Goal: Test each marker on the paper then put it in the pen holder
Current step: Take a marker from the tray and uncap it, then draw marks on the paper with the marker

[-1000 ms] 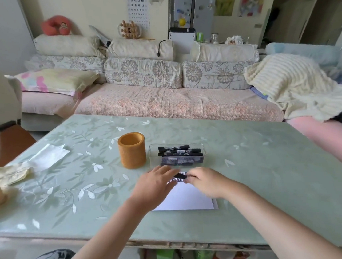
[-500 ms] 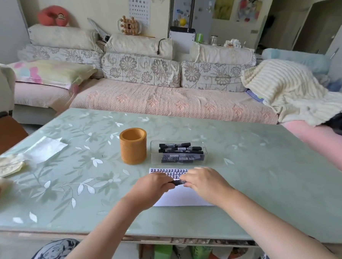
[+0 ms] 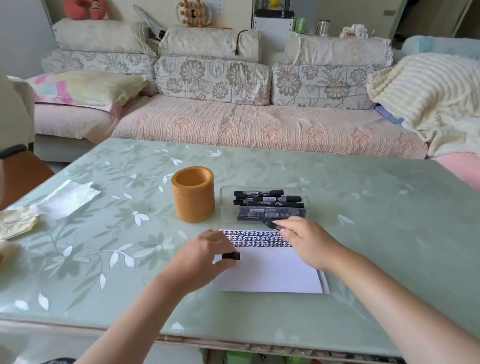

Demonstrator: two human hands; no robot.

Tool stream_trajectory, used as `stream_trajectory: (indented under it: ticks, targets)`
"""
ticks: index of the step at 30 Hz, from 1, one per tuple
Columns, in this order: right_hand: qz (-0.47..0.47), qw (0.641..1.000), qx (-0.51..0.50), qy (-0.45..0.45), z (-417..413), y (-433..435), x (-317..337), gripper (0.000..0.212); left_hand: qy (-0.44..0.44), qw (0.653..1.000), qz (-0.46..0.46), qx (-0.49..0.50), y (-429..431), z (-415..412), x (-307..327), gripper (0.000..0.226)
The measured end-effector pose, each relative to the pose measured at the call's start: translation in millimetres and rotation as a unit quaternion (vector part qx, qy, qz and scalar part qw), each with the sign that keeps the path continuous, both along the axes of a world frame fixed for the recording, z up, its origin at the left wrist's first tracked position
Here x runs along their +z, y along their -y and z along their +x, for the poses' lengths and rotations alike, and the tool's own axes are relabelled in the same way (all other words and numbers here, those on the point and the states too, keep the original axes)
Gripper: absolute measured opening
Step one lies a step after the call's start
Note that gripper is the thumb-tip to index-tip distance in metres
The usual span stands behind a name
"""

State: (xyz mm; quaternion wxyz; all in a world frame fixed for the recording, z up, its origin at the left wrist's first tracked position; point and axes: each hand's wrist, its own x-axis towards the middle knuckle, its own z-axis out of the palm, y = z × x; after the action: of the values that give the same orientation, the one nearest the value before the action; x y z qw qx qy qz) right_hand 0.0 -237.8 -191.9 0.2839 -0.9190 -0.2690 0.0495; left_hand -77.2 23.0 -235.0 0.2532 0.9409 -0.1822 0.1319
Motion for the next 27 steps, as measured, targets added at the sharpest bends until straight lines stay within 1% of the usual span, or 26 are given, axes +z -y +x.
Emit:
stream_trajectory:
  ticks: [2,4,5,8,10,11,13,15,16,18,19,21,22,23,25,26,27]
  targets:
    - [0.024,0.999,0.002,-0.024,0,-7,-4,0.046,-0.001,1.000,0.005,-0.009,7,-1,-8,0.018]
    - [0.072,0.996,0.017,-0.046,-4,-13,-4,0.061,0.019,1.000,0.011,0.002,19,-3,-16,0.025]
    - [0.098,0.994,0.025,-0.039,-4,-16,-4,0.062,0.031,0.999,0.014,0.007,26,-4,-20,0.026]
    - [0.168,0.985,0.032,-0.014,-4,-22,-6,0.046,0.052,0.998,0.020,0.006,42,-4,-26,0.027]
    - [0.215,0.975,0.025,-0.038,-4,-27,-6,0.043,0.068,0.997,0.016,0.013,39,-3,-22,0.027]
    - [0.234,0.970,0.019,-0.058,-4,-29,-7,0.046,0.072,0.997,0.014,0.023,34,-2,-18,0.026]
    - [0.254,0.963,0.018,-0.087,-3,-33,-9,0.063,0.075,0.995,0.013,0.058,19,0,-13,0.027]
    - [0.236,0.968,0.036,-0.080,-5,-37,-11,0.075,0.070,0.992,0.021,0.107,0,1,-12,0.028]
    - [0.223,0.971,0.049,-0.074,-6,-39,-13,0.076,0.062,0.989,0.025,0.131,-10,1,-14,0.026]
    - [0.205,0.975,0.067,-0.062,-8,-46,-17,0.067,0.036,0.986,0.034,0.161,-23,-1,-20,0.018]
    - [0.200,0.976,0.069,-0.053,-9,-49,-19,0.055,0.030,0.985,0.038,0.166,-26,-2,-23,0.016]
    - [0.208,0.975,0.066,-0.038,-11,-53,-23,0.025,0.031,0.985,0.043,0.163,-27,-2,-27,0.017]
    - [0.215,0.974,0.065,-0.035,-13,-55,-24,0.012,0.032,0.986,0.048,0.160,-26,-2,-28,0.020]
    - [0.224,0.972,0.062,-0.040,-14,-57,-26,0.005,0.031,0.986,0.053,0.157,-26,-1,-28,0.026]
    - [0.250,0.964,0.041,-0.077,-15,-59,-31,0.005,0.032,0.986,0.051,0.154,-26,-2,-28,0.039]
    - [0.260,0.960,0.031,-0.097,-15,-60,-34,0.007,0.039,0.987,0.046,0.147,-27,-4,-27,0.039]
    - [0.266,0.957,0.022,-0.113,-16,-60,-36,0.009,0.050,0.988,0.044,0.136,-26,-6,-25,0.035]
